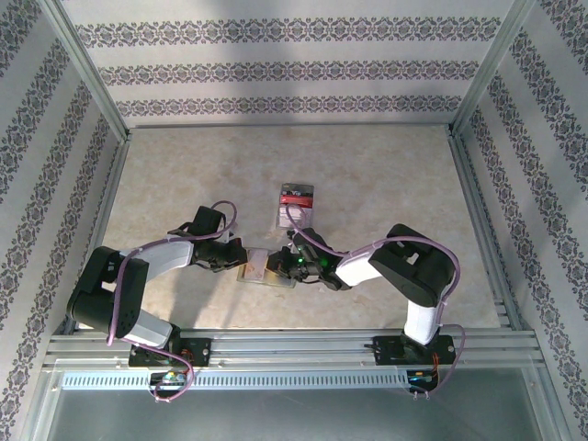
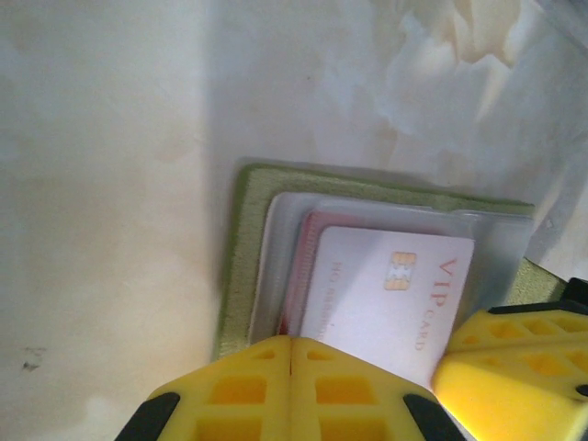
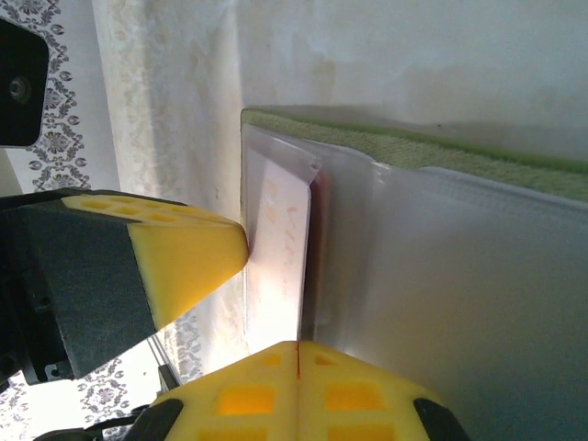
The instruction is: Take the credit cards out of the card holder
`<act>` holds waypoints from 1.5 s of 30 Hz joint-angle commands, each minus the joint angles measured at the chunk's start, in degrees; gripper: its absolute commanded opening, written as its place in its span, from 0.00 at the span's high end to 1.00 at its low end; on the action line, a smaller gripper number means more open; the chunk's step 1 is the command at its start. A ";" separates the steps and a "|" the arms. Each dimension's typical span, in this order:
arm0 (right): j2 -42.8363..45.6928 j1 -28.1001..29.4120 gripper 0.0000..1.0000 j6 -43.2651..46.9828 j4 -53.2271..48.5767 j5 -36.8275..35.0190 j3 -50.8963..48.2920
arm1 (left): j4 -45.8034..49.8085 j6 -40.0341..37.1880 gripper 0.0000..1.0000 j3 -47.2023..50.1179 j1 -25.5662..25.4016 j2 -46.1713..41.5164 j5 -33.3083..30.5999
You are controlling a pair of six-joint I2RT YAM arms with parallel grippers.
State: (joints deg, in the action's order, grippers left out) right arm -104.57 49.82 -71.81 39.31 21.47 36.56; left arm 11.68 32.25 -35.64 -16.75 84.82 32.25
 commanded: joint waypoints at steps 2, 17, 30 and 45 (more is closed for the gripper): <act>2.09 -0.86 1.00 1.15 1.27 -0.29 -1.56 | 3.08 -1.21 1.00 -0.50 0.51 0.31 -1.77; 0.56 -0.74 1.00 1.06 1.78 0.50 -0.52 | -3.26 2.98 1.00 -0.26 0.46 -4.47 5.03; 0.24 -0.52 1.00 0.88 1.99 0.33 -0.61 | -3.74 1.30 1.00 1.46 0.34 0.63 4.91; 1.65 -0.91 1.00 0.97 1.70 0.12 -2.23 | 0.07 -1.18 1.00 1.18 0.38 3.18 -1.06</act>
State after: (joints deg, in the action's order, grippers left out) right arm -103.85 49.25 -71.68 39.70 21.50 35.44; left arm 8.69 32.95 -34.74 -16.75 85.84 34.50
